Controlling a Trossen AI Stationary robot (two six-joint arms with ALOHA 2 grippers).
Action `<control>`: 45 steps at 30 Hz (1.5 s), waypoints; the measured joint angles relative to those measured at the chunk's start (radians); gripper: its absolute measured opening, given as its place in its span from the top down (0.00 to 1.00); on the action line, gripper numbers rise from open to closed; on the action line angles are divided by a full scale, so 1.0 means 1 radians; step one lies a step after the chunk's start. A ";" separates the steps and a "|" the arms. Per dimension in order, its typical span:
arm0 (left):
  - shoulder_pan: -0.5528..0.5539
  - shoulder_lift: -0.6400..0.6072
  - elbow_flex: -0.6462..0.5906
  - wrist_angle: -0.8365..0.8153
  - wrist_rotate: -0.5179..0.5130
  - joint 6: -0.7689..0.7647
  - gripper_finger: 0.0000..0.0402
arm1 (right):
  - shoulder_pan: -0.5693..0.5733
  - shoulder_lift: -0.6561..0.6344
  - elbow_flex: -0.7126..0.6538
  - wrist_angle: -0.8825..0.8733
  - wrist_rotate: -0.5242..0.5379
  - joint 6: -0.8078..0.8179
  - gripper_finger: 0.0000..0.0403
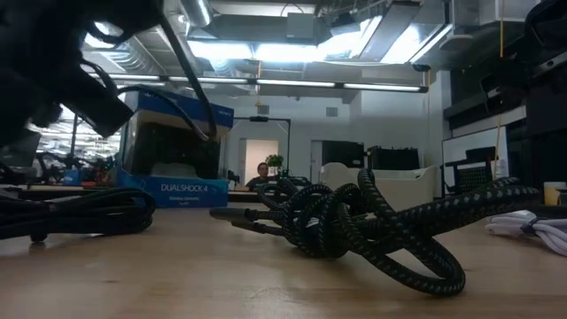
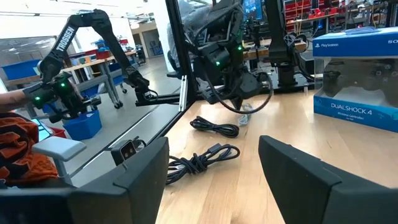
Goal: Pick and place USB-C Cables
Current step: Move the charger cables to the center of the table, then put the purple charger cable into the gray bin
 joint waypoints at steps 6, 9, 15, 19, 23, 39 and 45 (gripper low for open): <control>0.095 0.000 0.027 0.147 -0.347 0.087 1.00 | 0.000 0.000 0.000 0.000 0.000 0.000 0.37; 0.125 0.000 0.066 0.265 -0.369 0.236 1.00 | 0.000 0.000 0.000 0.000 0.000 0.000 0.37; 0.118 0.000 0.151 0.220 -0.360 0.299 1.00 | 0.000 0.000 0.000 0.000 0.000 0.000 0.37; 0.084 0.000 0.183 0.129 -0.325 0.270 1.00 | 0.000 0.000 0.000 0.000 0.000 0.000 0.37; 0.051 0.000 0.195 -0.012 -0.324 0.178 1.00 | 0.000 0.000 0.000 0.000 0.000 0.018 0.37; -0.091 -0.147 0.174 -0.161 -0.610 0.210 1.00 | 0.000 0.064 0.000 0.403 -0.087 0.178 0.37; -0.092 -0.172 0.149 -0.161 -0.640 0.190 1.00 | 0.000 0.229 0.046 0.424 -0.062 0.201 0.37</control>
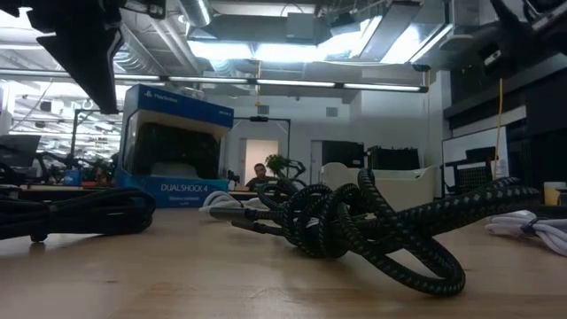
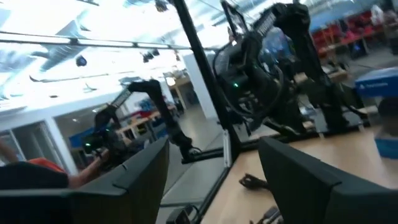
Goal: Pick and place USB-C Cables
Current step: Put the purple charger cable into the gray bin
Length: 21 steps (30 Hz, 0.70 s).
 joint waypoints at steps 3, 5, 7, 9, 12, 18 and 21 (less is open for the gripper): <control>0.004 -0.001 -0.006 0.010 0.000 -0.001 1.00 | 0.000 0.125 0.099 -0.001 -0.040 -0.058 0.37; 0.006 0.000 -0.006 0.025 -0.002 -0.001 1.00 | 0.000 0.215 0.177 -0.057 -0.091 -0.112 0.37; 0.006 0.000 -0.007 0.033 -0.008 -0.001 1.00 | 0.000 0.305 0.258 -0.161 -0.120 -0.152 0.37; 0.006 0.000 -0.007 0.043 -0.011 -0.001 1.00 | 0.000 0.391 0.332 -0.291 -0.123 -0.152 0.37; 0.005 0.000 -0.007 0.051 -0.012 0.000 1.00 | 0.015 0.516 0.415 -0.457 -0.124 -0.119 0.37; 0.005 0.000 -0.007 0.050 -0.025 0.007 1.00 | 0.127 0.755 0.462 -0.522 -0.177 -0.029 0.37; 0.005 0.000 -0.007 0.050 -0.036 0.013 1.00 | 0.178 0.857 0.486 -0.518 -0.176 -0.098 0.37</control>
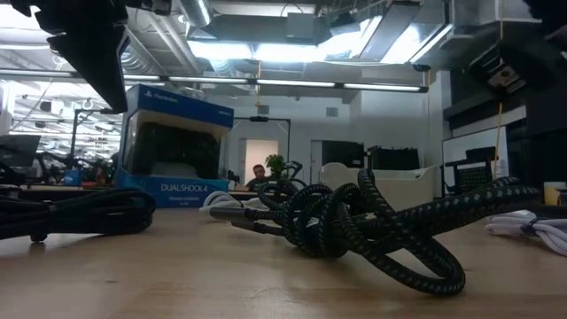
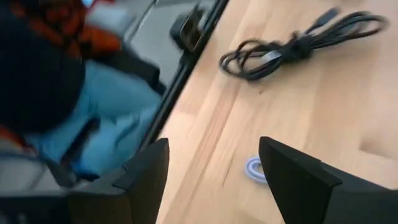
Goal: Pick and place USB-C Cables
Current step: Put the purple charger cable into the gray bin
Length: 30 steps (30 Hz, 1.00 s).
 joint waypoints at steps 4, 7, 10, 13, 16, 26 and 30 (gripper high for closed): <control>0.000 0.000 0.000 0.002 -0.026 0.021 1.00 | 0.038 0.121 0.034 0.002 0.085 -0.198 0.37; 0.000 0.000 0.000 0.014 -0.030 0.021 1.00 | 0.047 0.205 0.054 0.000 0.168 -0.310 0.37; 0.000 0.000 0.000 0.031 -0.037 0.021 1.00 | 0.047 0.278 0.063 -0.012 0.186 -0.351 0.37; -0.001 0.000 0.000 0.041 -0.045 0.022 1.00 | 0.045 0.328 0.065 -0.037 0.187 -0.373 0.37; -0.001 0.000 0.000 0.045 -0.050 0.022 1.00 | 0.040 0.361 0.065 -0.040 0.191 -0.384 0.37; -0.001 0.001 0.000 0.048 -0.068 0.022 1.00 | 0.036 0.417 0.065 -0.039 0.294 -0.474 0.37; -0.001 0.001 0.000 0.049 -0.071 0.022 1.00 | 0.033 0.458 0.067 -0.034 0.290 -0.470 0.37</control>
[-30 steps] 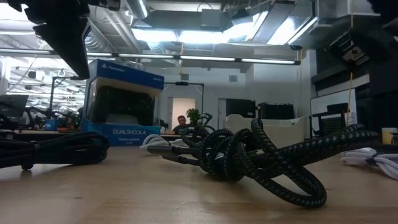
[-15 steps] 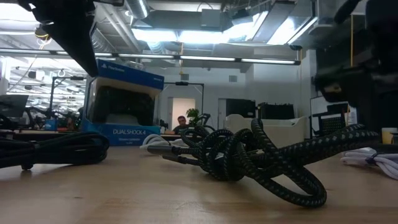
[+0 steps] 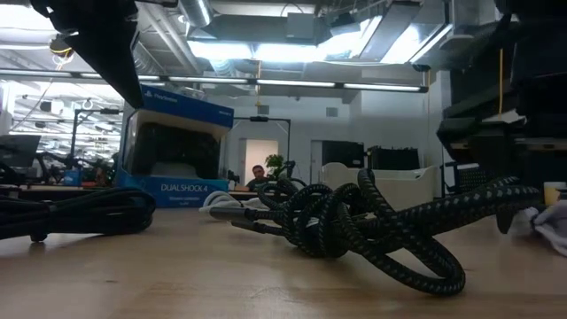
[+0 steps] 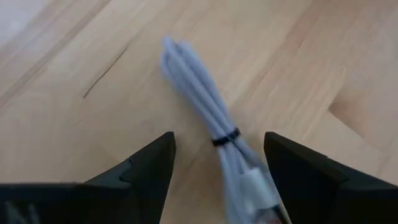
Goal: Pick and place USB-C Cables
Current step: Put the purple charger cable into the gray bin
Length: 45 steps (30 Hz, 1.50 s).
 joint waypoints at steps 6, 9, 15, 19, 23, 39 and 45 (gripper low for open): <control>0.000 0.000 0.000 0.011 0.000 0.000 1.00 | -0.008 0.009 0.000 -0.004 -0.015 0.135 0.45; 0.000 0.000 0.000 0.015 0.000 0.000 1.00 | -0.008 -0.010 -0.003 -0.007 -0.010 0.199 0.57; 0.000 0.000 0.000 0.018 0.001 0.000 1.00 | -0.009 -0.046 -0.004 -0.012 0.064 0.288 0.90; 0.000 0.000 0.000 0.025 0.001 0.000 1.00 | -0.018 -0.084 0.045 -0.117 0.212 0.287 0.95; 0.000 0.000 0.000 0.037 0.001 -0.001 1.00 | -0.049 -0.137 0.163 -0.353 0.496 0.286 0.95; 0.001 0.000 0.000 0.079 -0.016 -0.001 1.00 | -0.575 -0.327 0.301 -0.548 0.571 0.078 0.95; 0.001 0.000 0.000 0.083 -0.030 -0.001 1.00 | -0.780 -0.283 0.242 -0.368 0.347 -0.047 0.95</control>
